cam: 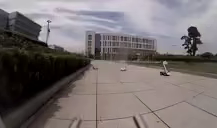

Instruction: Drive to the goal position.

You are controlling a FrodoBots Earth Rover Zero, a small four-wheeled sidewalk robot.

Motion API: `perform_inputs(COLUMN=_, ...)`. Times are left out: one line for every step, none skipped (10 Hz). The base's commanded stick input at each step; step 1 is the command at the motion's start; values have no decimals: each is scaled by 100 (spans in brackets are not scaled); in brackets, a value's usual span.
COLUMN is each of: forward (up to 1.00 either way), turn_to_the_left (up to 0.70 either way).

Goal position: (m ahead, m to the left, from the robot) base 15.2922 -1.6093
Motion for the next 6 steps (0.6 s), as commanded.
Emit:
perform_inputs(forward=0, turn_to_the_left=-45)
perform_inputs(forward=0, turn_to_the_left=-45)
perform_inputs(forward=0, turn_to_the_left=-45)
perform_inputs(forward=0, turn_to_the_left=-45)
perform_inputs(forward=0, turn_to_the_left=-45)
perform_inputs(forward=0, turn_to_the_left=-37)
